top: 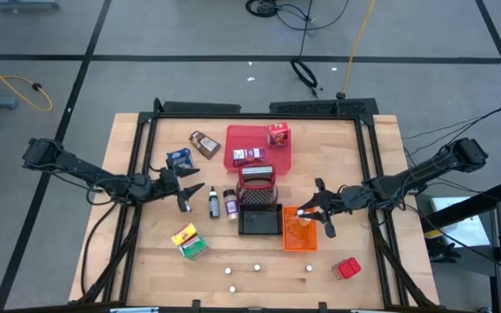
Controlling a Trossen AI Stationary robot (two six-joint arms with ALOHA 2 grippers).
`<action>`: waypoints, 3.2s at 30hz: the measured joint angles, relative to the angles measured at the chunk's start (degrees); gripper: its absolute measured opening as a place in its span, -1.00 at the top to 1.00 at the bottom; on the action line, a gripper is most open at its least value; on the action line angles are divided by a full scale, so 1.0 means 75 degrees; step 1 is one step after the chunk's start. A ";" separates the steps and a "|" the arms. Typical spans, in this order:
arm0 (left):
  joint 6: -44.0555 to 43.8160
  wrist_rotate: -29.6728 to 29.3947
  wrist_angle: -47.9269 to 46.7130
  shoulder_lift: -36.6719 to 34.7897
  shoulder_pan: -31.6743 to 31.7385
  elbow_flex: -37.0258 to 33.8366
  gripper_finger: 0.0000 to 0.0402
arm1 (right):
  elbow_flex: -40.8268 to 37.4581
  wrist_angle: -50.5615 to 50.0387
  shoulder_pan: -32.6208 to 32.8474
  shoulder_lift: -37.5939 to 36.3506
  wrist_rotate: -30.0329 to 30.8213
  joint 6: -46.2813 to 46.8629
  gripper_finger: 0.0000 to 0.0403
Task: Pick & Place Kitchen Items
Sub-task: Put the pink food coloring bottle into the orange bin, then put the right small black food coloring bottle into the orange bin
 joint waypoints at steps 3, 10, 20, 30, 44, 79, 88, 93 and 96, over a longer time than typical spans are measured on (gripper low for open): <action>0.0000 0.0000 0.0002 0.0000 0.0000 0.0000 -0.27 | 0.0000 0.0000 0.0000 0.0000 0.0006 0.0000 0.48; 0.0002 0.0000 0.0002 0.0000 0.0000 0.0000 -0.27 | 0.0000 0.0000 0.0000 0.0000 0.0012 0.0000 0.45; 0.0000 0.0000 0.0001 0.0001 0.0000 -0.0001 -0.27 | -0.0003 0.0203 0.0000 0.0000 -0.0011 0.0000 0.45; 0.0000 0.0000 0.0002 0.0002 0.0000 0.0000 -0.27 | -0.0003 0.0796 0.0456 -0.0003 -0.2307 -0.0058 0.46; 0.0000 0.0000 0.0000 0.0000 0.0000 0.0000 -0.27 | -0.0003 0.0851 0.2108 0.0217 -0.1921 0.0035 0.48; -0.0012 0.0000 -0.0002 0.0001 0.0000 -0.0001 -0.27 | -0.0006 0.2339 0.3339 0.2136 -0.1072 0.0939 0.63; -0.0032 0.0000 -0.0002 0.0003 0.0000 -0.0001 -0.27 | 0.0629 0.2107 0.3774 0.2278 -0.0537 0.0932 0.69; -0.0115 0.0000 -0.0001 0.0000 0.0000 -0.0001 -0.27 | 0.1900 0.0016 0.3805 0.2778 -0.0482 0.0809 0.69; -0.0122 0.0000 -0.0001 0.0000 0.0000 0.0000 -0.27 | 0.2546 -0.1156 0.3780 0.2993 -0.0303 0.1133 0.69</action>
